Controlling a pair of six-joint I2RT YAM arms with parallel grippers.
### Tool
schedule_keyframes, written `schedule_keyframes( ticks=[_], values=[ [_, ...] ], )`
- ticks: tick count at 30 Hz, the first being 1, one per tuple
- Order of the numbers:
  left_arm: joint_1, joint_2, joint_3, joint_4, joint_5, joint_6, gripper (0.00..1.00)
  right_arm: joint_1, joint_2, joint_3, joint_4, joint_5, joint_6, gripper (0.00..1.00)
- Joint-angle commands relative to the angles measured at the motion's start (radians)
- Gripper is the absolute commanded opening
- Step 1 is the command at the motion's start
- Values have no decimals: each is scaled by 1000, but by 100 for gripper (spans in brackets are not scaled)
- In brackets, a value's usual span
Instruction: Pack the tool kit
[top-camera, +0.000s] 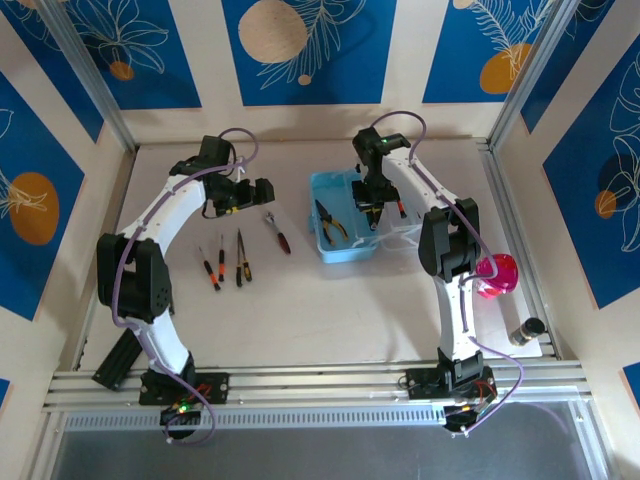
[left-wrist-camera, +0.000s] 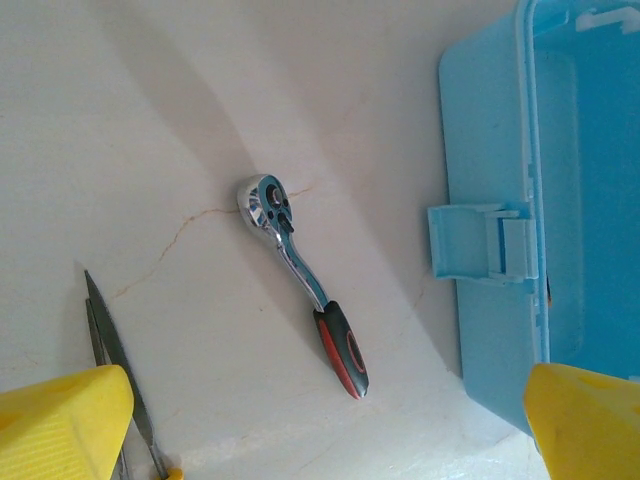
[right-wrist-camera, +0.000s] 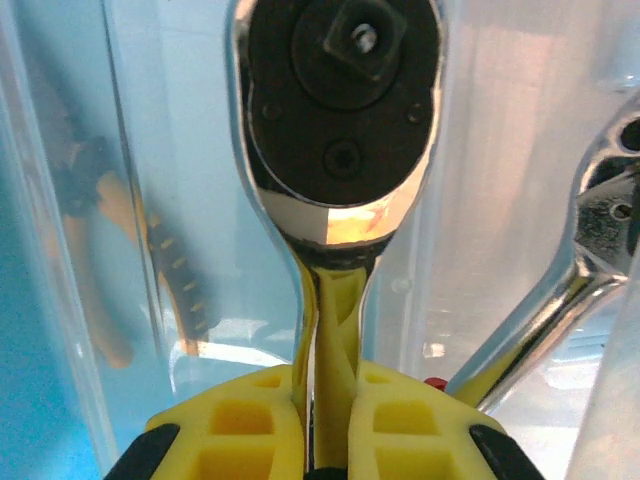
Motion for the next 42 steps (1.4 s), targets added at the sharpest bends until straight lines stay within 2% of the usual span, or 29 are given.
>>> schedule_keyframes(
  ticks=[1, 10, 13, 20, 30, 42],
  values=[
    [12, 5, -11, 12, 19, -3, 100, -4, -23, -13, -40, 128, 4, 0],
    [13, 5, -14, 12, 22, -2, 100, 10, -42, -24, 28, 60, 58, 0],
    [13, 6, -16, 13, 25, -3, 100, 23, -41, -16, 47, 73, 77, 0],
    [14, 5, -20, 15, 28, -1, 100, 47, -35, -48, 97, 132, 108, 0],
    [16, 6, -27, 21, 34, -2, 100, 57, -84, -185, 197, 214, 139, 0],
    [17, 10, -27, 20, 38, 2, 100, 57, -96, -213, 207, 350, 65, 0]
  ],
)
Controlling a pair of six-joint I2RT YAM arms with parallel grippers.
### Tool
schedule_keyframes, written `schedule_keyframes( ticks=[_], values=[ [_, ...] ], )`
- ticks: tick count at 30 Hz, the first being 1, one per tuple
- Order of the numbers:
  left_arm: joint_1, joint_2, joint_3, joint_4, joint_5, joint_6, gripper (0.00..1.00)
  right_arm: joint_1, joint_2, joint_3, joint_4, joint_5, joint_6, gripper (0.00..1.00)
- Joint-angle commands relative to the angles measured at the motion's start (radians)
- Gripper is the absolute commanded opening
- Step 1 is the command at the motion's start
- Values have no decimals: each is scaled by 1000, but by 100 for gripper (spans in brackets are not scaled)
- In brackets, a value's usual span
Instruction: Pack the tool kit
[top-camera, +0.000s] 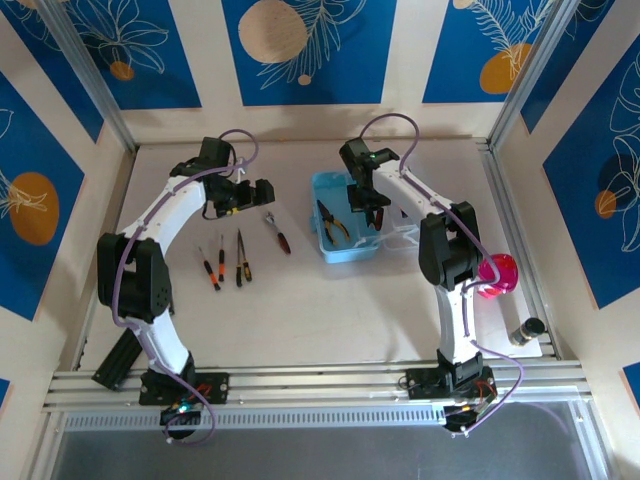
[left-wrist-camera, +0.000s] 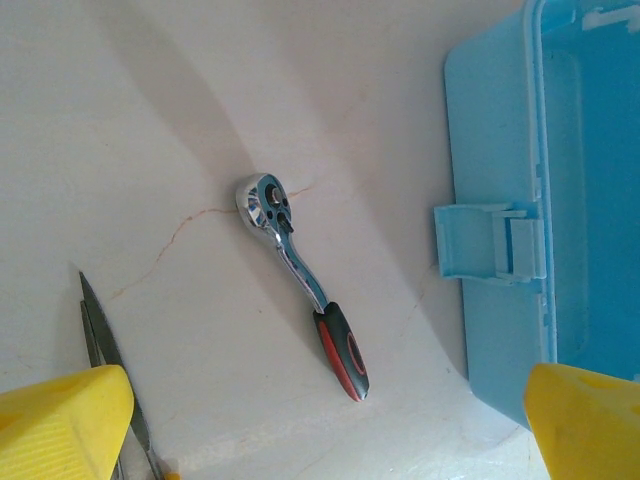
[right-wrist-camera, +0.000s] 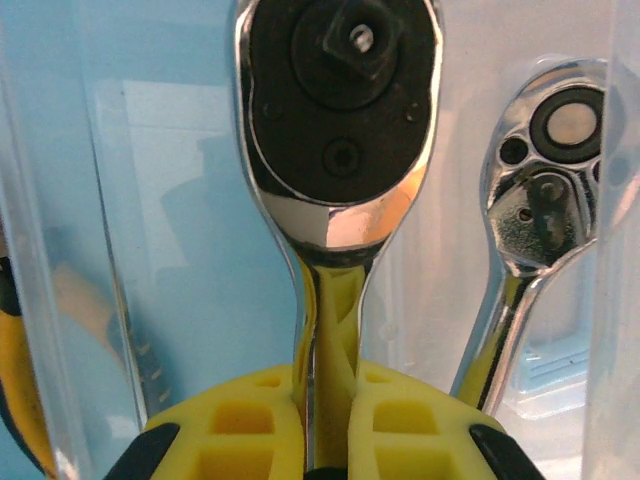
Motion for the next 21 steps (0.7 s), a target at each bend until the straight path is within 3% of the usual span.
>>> schedule_keyframes(
  ticks=[1, 8, 10, 15, 21],
  values=[
    [15, 10, -10, 1, 30, 4, 100, -17, -17, -25, -16, 113, -32, 0],
    [16, 11, -4, -3, 32, 5, 100, -22, -22, -20, -21, 137, -48, 0],
    [17, 10, -3, -5, 32, 7, 100, -21, -24, -19, -21, 136, -53, 9],
    [18, 9, -3, -10, 32, 10, 100, -16, -44, -9, -23, 108, -65, 43],
    [22, 8, -1, -23, 21, 16, 100, -3, -77, 37, -48, 67, -78, 60]
  ],
)
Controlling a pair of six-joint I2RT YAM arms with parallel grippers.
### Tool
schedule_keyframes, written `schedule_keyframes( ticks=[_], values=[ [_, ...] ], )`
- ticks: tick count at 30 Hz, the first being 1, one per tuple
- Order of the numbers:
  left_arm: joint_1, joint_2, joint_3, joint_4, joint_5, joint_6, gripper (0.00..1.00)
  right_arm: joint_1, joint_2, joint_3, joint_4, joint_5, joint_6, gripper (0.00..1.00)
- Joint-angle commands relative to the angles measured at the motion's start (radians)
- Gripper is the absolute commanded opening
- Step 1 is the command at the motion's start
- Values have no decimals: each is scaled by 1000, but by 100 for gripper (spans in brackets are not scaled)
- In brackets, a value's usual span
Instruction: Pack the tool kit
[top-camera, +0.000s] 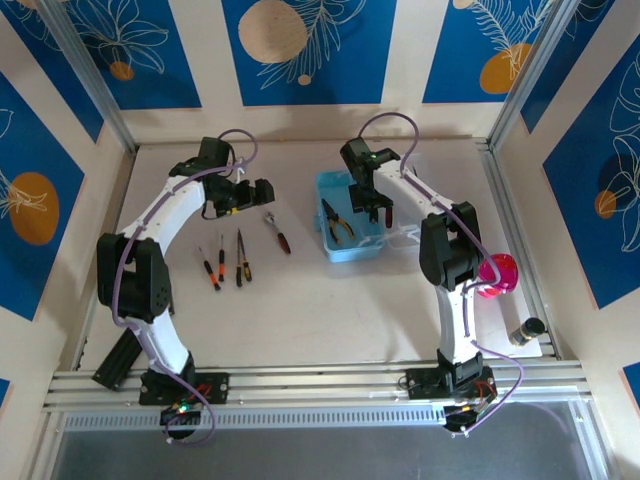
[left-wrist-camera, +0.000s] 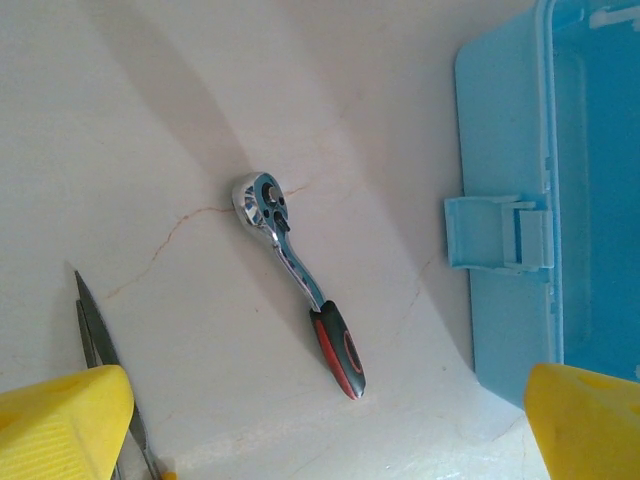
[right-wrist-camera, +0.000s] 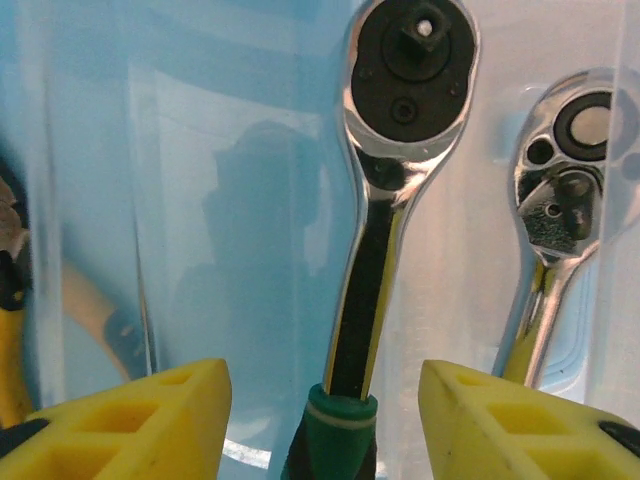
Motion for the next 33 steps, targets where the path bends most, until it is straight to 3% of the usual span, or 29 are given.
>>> schedule_keyframes(
  ticks=[1, 8, 12, 24, 29, 33],
  values=[
    [18, 6, -1, -26, 2, 18, 100, 2, -73, 49, -60, 16, -21, 62],
    [24, 4, -25, -46, -31, 31, 100, 17, -115, 102, -80, -112, -34, 89],
    [28, 3, -52, -48, -43, 35, 100, 15, -122, 89, -65, -224, -43, 99],
    [80, -37, -249, -73, -226, 26, 99, 55, -173, 40, -18, -354, -95, 99],
    [111, -21, -315, -42, -244, 23, 71, 63, -176, 32, -12, -368, -103, 99],
    [114, 12, -319, -41, -283, 30, 58, 64, -177, 31, -15, -370, -105, 99]
  ],
)
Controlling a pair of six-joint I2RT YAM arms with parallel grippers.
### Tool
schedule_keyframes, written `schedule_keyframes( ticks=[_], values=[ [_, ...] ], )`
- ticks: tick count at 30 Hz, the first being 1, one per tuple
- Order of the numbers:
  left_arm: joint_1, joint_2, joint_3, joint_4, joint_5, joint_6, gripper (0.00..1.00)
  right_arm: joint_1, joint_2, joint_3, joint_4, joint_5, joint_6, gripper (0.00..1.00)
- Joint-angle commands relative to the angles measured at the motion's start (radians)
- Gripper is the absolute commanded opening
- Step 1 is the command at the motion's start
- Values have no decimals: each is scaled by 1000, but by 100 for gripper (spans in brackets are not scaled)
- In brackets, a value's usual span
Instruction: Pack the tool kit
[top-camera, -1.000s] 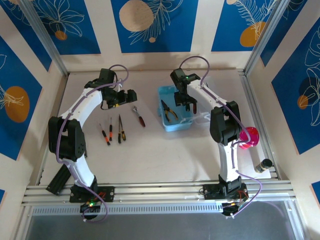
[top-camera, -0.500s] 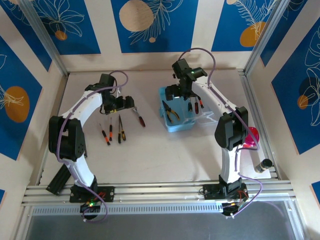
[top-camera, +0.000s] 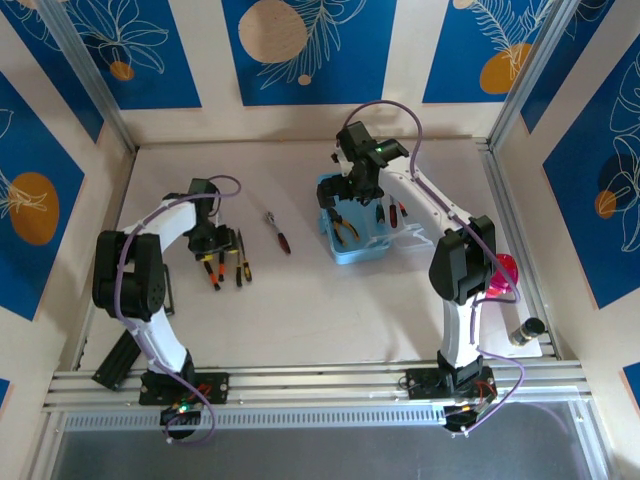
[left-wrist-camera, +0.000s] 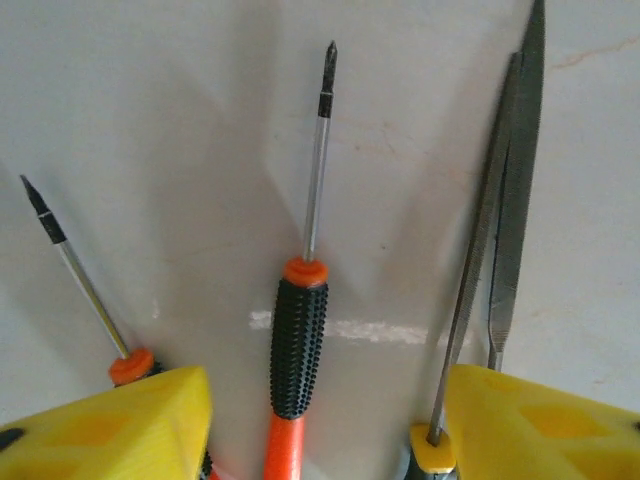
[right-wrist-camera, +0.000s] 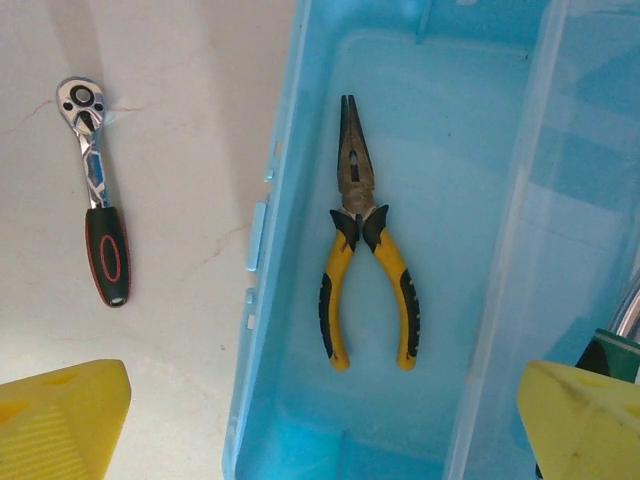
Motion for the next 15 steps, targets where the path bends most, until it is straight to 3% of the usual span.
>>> schedule_keyframes(
  ticks=[1, 11, 15],
  values=[
    [6, 23, -6, 10, -52, 7, 56, 4, -38, -18, 1, -30, -15, 99],
    [7, 101, 2, 47, -65, 7, 37, 2, -51, -34, 2, -32, -16, 99],
    [7, 123, 6, 55, -54, 5, 23, 2, -55, -35, 0, -31, -18, 99]
  ],
)
